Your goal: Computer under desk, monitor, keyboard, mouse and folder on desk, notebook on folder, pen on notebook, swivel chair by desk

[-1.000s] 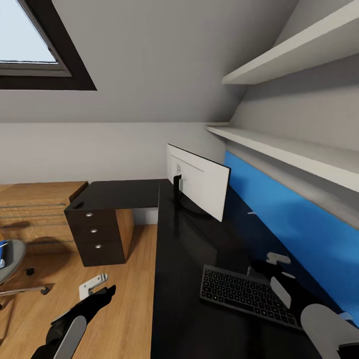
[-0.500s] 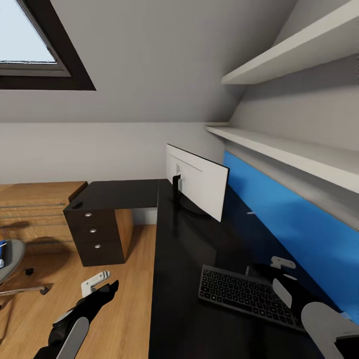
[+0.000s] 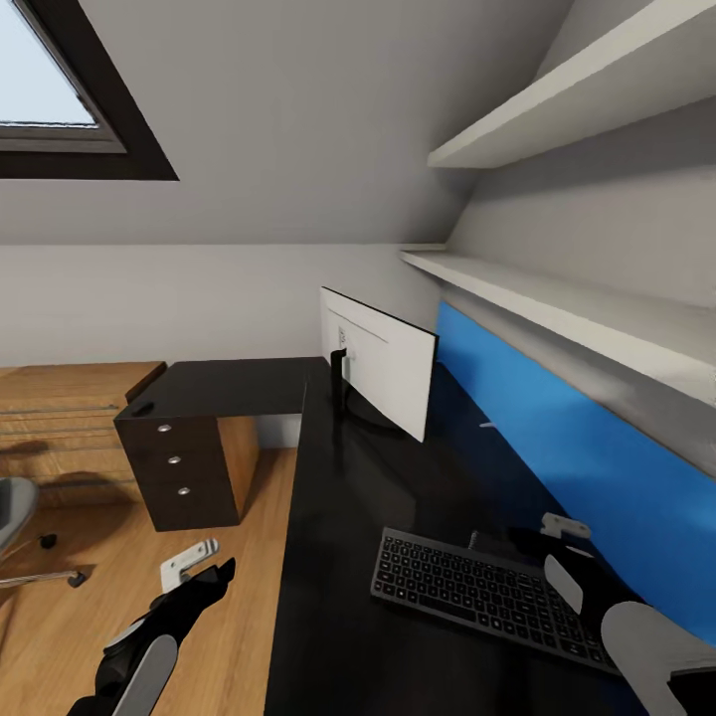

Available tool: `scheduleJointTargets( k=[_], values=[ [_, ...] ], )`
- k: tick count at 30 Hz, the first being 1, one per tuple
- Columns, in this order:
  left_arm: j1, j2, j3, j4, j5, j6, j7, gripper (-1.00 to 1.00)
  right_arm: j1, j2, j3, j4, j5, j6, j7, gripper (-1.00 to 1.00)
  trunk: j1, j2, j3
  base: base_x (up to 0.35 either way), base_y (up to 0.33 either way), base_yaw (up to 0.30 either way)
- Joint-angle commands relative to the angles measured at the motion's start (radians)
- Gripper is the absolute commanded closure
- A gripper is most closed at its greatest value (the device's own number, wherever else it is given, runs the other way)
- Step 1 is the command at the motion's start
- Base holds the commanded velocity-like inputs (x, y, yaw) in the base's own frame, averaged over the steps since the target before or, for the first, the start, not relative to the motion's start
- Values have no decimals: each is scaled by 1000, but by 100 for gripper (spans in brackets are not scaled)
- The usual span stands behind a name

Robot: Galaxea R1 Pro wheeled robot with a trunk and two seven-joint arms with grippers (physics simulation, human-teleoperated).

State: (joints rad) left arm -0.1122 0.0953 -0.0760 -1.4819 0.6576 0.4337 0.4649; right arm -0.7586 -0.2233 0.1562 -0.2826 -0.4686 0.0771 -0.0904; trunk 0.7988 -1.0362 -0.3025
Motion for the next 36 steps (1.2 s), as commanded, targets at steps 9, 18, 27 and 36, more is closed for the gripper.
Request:
scheduleJointTargets(
  k=[9,18,27,36],
  values=[
    [24,0,-4,-56,10,1,11,-100,-7,-3,7,-3,-10,44,-28,-100,0,-1,-1,0,-9,0],
    [27,0,-7,-64,10,1,12,-100,-10,-4,6,-9,-12,45,-29,-100,19,-36,-17,0,-1,0],
    [28,0,-7,-63,10,2,12,-100,-10,-5,-2,-40,-14,10,-24,-100,54,-99,-45,0,0,0],
    [28,0,-7,-63,10,2,12,-100,-10,-5,-5,-69,-13,-22,-25,-100,88,-162,-73,0,0,0]
  ],
)
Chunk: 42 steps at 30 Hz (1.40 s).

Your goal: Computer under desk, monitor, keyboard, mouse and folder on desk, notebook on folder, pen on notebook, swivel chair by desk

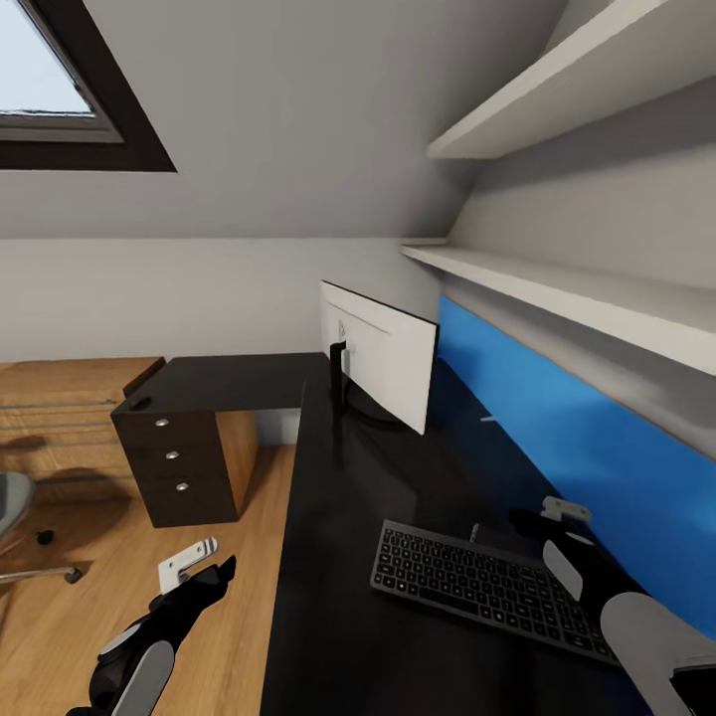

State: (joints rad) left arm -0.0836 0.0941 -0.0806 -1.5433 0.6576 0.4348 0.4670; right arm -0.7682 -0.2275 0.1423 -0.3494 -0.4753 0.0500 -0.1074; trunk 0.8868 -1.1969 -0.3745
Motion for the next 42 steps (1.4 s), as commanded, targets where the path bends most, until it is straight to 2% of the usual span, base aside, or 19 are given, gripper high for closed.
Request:
scheduleJointTargets(
  k=[1,14,17,19,20,24,27,32,34,42],
  values=[
    [-1,1,-2,-1,10,1,10,-100,0,-1,8,-3,-6,4,-8,-100,4,-8,-4,0,0,0],
    [-1,2,-1,-1,10,1,10,-100,0,-1,8,-5,-7,4,-6,-100,54,-99,-45,0,0,0],
    [-1,2,0,-1,10,1,10,-100,0,-8,3,-5,-9,34,-6,-100,65,-120,-55,0,0,0],
    [-1,2,1,-1,10,1,10,-100,0,-15,-10,-5,-10,67,-3,-100,73,-134,-61,0,0,0],
    [-1,2,1,-1,10,1,10,-100,0,-21,-60,-5,-10,110,7,-100,77,-141,-64,0,0,0],
    [-1,3,2,-1,10,1,10,-100,0,-26,-117,-6,-8,167,35,-100,84,-155,-70,0,0,0],
    [-1,3,1,-1,10,1,10,-100,0,-29,-128,-6,-9,186,44,-100,84,-155,-70,0,0,0],
    [-1,2,0,-1,10,1,25,-100,0,-30,-133,-6,-8,196,50,-100,104,-190,-86,0,0,0],
    [-1,2,-1,0,10,1,53,-100,0,-30,-134,-7,-8,197,51,-100,104,-190,-86,0,0,0],
    [-1,2,-1,13,11,1,62,-100,0,-30,-135,-6,-8,198,52,-100,104,-190,-86,0,0,0]
  ],
)
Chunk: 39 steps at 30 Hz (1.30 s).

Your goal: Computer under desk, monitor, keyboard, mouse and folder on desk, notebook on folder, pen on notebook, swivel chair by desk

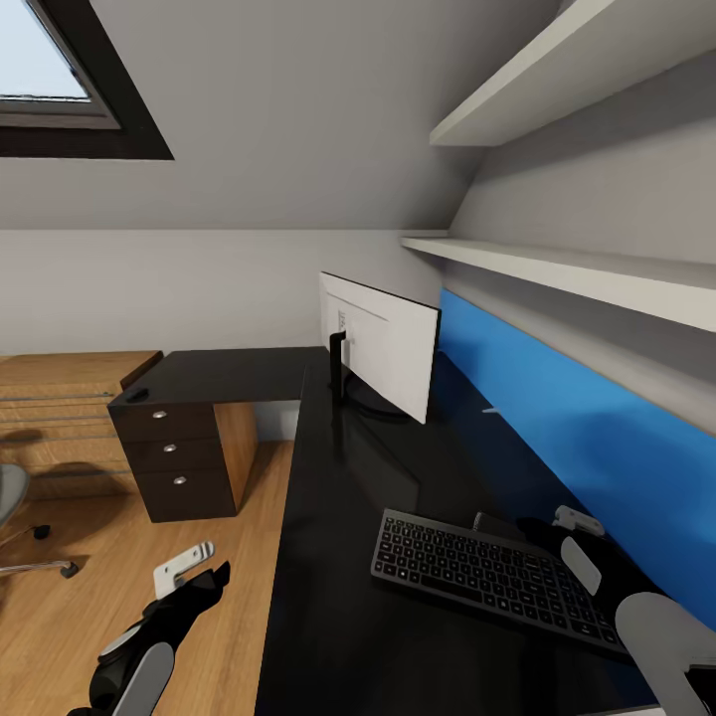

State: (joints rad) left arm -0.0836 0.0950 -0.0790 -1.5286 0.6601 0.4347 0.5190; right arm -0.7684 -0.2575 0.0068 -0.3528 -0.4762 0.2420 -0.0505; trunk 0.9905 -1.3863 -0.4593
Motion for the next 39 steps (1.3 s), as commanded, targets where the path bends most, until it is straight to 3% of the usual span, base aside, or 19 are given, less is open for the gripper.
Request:
scheduleJointTargets(
  k=[1,39],
  values=[
    [-1,1,-2,0,9,0,10,-100,0,0,1,-2,-7,6,-6,-100,0,-1,-1,0,0,0],
    [-1,2,1,1,8,1,10,-100,0,3,2,3,-4,41,-11,-100,8,-15,-7,-14,0,0]
  ],
)
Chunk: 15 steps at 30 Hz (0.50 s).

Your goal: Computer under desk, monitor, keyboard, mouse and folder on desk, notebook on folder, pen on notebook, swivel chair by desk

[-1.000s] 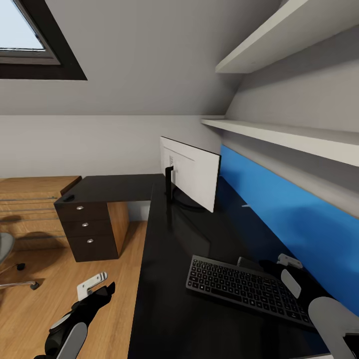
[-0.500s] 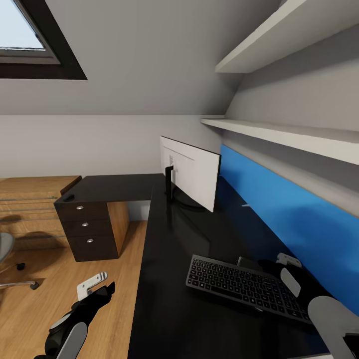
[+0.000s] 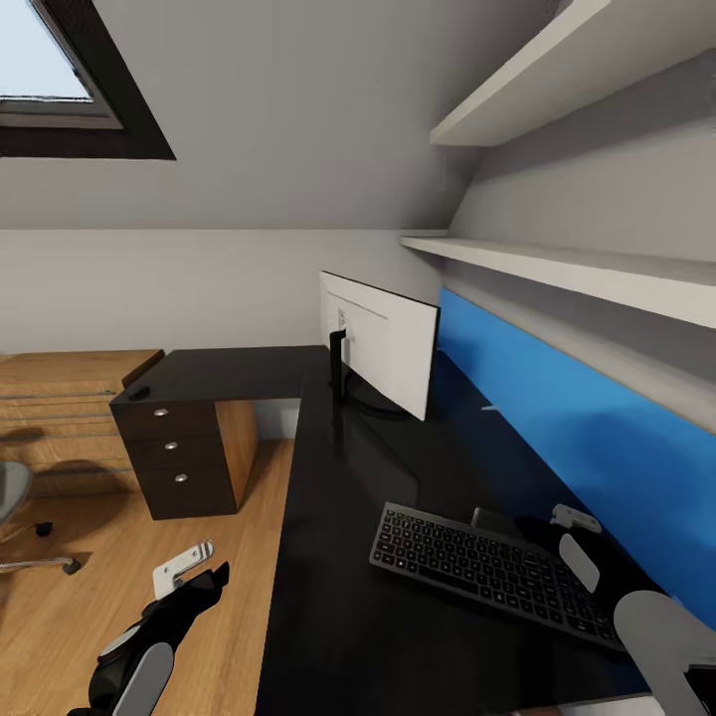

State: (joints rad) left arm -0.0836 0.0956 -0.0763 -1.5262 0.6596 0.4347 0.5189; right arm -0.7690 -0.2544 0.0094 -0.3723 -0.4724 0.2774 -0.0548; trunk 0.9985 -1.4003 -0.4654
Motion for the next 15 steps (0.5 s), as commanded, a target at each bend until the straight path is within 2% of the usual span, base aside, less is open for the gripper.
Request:
scheduleJointTargets(
  k=[1,9,15],
  values=[
    [-1,1,-2,-2,9,1,10,-100,1,0,0,23,-8,5,-7,-100,0,-1,-1,-255,0,0],
    [-1,1,-3,-2,8,1,10,-100,1,0,1,23,-5,4,-7,-100,0,-1,-1,-70,0,0],
    [-1,1,-3,-2,8,1,9,-100,1,0,2,23,-5,3,-7,-100,0,-1,-1,-166,0,0]
  ],
)
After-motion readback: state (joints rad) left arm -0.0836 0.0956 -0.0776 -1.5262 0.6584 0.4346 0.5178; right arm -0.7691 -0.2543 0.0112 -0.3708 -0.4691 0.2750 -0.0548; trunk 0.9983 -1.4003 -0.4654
